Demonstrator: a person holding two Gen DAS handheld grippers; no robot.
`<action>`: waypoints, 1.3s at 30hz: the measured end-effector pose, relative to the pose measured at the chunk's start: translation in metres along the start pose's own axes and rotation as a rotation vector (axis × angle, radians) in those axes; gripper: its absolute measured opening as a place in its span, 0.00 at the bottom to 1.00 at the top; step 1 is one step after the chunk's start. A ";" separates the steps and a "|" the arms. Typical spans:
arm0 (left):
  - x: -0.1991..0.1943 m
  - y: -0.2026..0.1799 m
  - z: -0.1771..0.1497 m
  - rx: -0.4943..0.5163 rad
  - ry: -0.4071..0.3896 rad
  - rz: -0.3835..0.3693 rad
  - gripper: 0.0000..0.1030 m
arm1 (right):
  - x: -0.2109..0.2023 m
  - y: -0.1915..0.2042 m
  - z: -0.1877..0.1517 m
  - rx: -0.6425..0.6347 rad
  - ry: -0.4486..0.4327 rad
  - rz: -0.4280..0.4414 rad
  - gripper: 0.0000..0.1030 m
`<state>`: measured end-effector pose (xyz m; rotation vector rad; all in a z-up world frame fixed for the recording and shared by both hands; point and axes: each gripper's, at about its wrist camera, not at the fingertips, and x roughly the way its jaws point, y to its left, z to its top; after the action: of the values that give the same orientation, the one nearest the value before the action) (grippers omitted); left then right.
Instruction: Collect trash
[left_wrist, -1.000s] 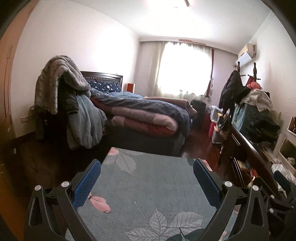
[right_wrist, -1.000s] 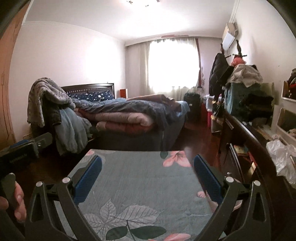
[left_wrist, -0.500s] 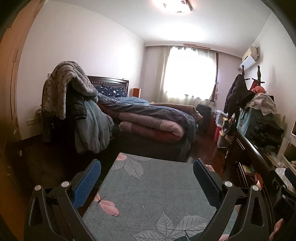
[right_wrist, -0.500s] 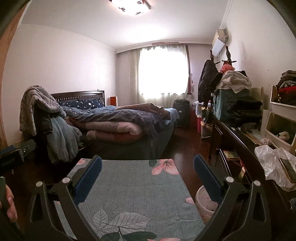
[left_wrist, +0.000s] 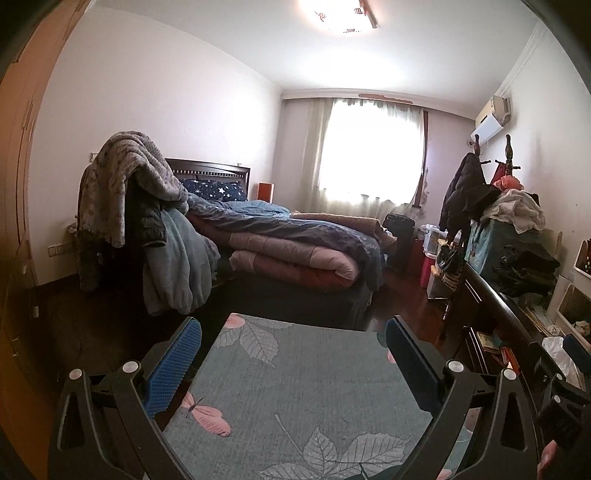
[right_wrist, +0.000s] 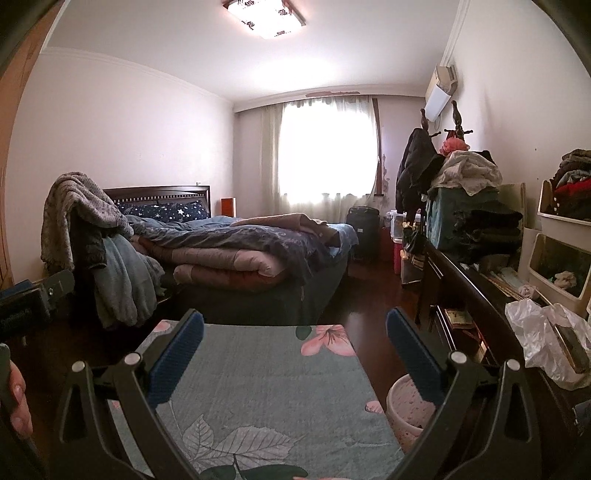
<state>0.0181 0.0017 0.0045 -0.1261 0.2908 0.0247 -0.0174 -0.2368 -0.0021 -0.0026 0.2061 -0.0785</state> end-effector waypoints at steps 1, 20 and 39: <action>0.000 0.000 0.000 0.001 0.000 -0.002 0.96 | 0.000 0.000 0.000 0.000 0.000 -0.001 0.97; -0.002 -0.002 0.000 0.003 -0.001 -0.001 0.96 | 0.000 -0.002 0.002 0.001 0.002 -0.007 0.97; 0.000 -0.003 0.001 0.004 0.007 -0.006 0.96 | 0.004 -0.005 -0.008 -0.012 0.022 0.000 0.97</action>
<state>0.0182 -0.0009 0.0053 -0.1226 0.2974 0.0176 -0.0152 -0.2422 -0.0110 -0.0139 0.2291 -0.0774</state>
